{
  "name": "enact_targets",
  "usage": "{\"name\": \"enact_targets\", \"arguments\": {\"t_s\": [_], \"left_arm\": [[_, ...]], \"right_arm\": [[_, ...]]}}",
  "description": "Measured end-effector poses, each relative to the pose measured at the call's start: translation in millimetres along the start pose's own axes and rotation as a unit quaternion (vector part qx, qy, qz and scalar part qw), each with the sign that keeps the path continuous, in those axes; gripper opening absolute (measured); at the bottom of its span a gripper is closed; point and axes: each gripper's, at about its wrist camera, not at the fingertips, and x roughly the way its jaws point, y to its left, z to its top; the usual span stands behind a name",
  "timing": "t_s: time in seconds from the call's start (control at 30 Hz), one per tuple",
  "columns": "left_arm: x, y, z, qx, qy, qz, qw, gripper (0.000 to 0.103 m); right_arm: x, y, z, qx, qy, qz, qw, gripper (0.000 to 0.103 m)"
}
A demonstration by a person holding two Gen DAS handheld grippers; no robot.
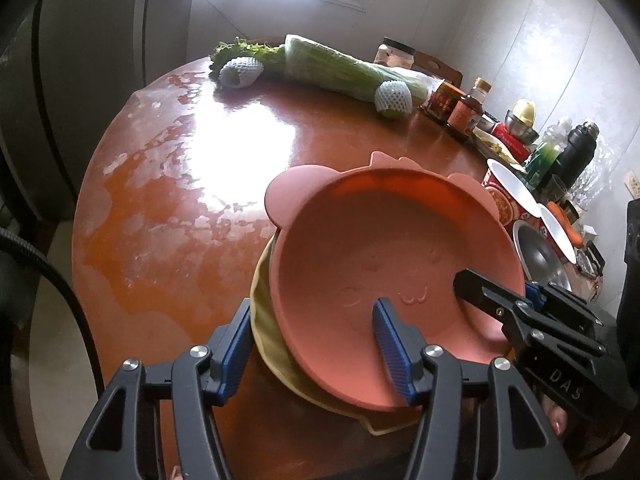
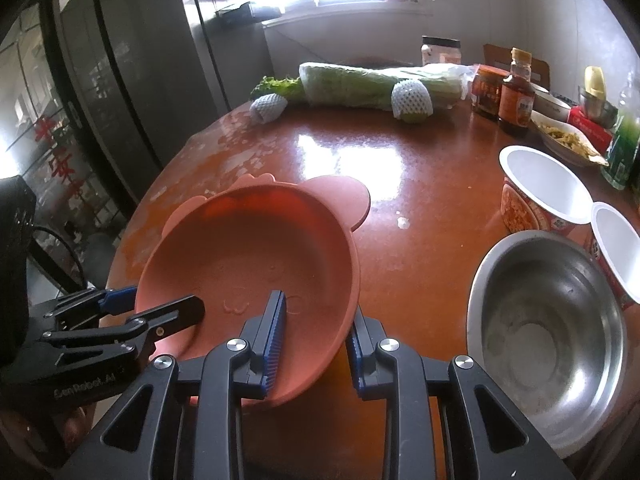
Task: Organize plates and bowls
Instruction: 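Open the left tool to release the pink plate on the stack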
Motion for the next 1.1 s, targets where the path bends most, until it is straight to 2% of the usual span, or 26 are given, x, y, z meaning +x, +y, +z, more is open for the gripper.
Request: {"name": "enact_targets", "arguments": {"t_s": [0.33, 0.4, 0.77, 1.1], "left_arm": [[14.9, -0.5, 19.8, -0.004, 0.006, -0.010, 0.9999, 0.058], [13.3, 0.5, 21.3, -0.002, 0.001, -0.001, 1.0000, 0.058], [-13.4, 3.2, 22.7, 0.000, -0.039, 0.032, 0.9987, 0.058], [-39.3, -22.0, 24.6, 0.023, -0.066, 0.046, 0.9965, 0.058]], "right_arm": [[7.0, -7.1, 10.0, 0.004, -0.004, -0.014, 1.000, 0.031], [7.2, -7.5, 10.5, 0.005, -0.003, -0.013, 1.000, 0.031], [3.1, -7.5, 11.0, 0.004, -0.001, -0.013, 1.000, 0.034], [-23.8, -12.5, 14.5, 0.006, -0.034, -0.019, 0.999, 0.034]]}}
